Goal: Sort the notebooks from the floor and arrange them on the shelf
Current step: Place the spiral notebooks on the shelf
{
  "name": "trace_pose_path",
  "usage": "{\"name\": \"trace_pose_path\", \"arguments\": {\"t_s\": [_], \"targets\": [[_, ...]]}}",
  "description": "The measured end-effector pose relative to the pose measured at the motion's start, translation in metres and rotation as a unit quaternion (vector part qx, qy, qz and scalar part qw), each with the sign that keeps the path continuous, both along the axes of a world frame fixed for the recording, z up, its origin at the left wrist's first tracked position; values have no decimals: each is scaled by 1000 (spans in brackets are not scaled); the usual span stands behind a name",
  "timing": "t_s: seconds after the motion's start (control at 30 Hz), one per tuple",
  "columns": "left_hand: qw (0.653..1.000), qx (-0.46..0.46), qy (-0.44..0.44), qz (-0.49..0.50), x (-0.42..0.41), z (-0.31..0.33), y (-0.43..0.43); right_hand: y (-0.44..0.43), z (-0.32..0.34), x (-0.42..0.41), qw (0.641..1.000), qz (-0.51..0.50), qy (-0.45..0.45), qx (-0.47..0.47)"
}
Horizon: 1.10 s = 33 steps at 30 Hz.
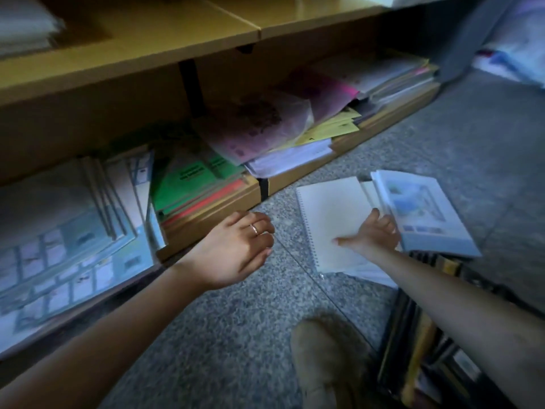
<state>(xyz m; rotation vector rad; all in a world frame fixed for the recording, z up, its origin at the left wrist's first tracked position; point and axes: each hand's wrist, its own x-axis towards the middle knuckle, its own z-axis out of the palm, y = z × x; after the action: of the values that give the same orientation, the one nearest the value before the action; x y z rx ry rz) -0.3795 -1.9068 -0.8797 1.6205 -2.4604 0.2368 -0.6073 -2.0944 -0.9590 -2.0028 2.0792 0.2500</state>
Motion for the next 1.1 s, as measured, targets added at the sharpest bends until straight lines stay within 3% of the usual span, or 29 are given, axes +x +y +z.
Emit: {"name": "trace_pose_path", "arguments": {"t_s": [0.17, 0.37, 0.53, 0.63, 0.8, 0.87, 0.93, 1.1], "targets": [[995, 1, 89, 44, -20, -1, -3, -9, 11, -12, 998, -44, 3, 51], [965, 37, 240, 97, -32, -21, 2, -17, 22, -16, 998, -37, -33, 46], [942, 57, 305, 127, -32, -30, 15, -17, 28, -17, 998, 10, -54, 5], [927, 71, 333, 156, -31, -33, 21, -12, 36, -14, 992, -4, -125, -17], [875, 95, 423, 217, -31, -40, 29, -9, 75, 2, 979, 64, -192, 14], [832, 115, 481, 252, -29, -43, 32, -4, 90, 15, 961, 77, -265, 10], [766, 164, 547, 295, -29, -42, 36, 2, 99, 24, 934, 75, -349, 31], [511, 262, 764, 293, -39, -24, 44, 38, 121, 34, 849, 102, -506, 113]]}}
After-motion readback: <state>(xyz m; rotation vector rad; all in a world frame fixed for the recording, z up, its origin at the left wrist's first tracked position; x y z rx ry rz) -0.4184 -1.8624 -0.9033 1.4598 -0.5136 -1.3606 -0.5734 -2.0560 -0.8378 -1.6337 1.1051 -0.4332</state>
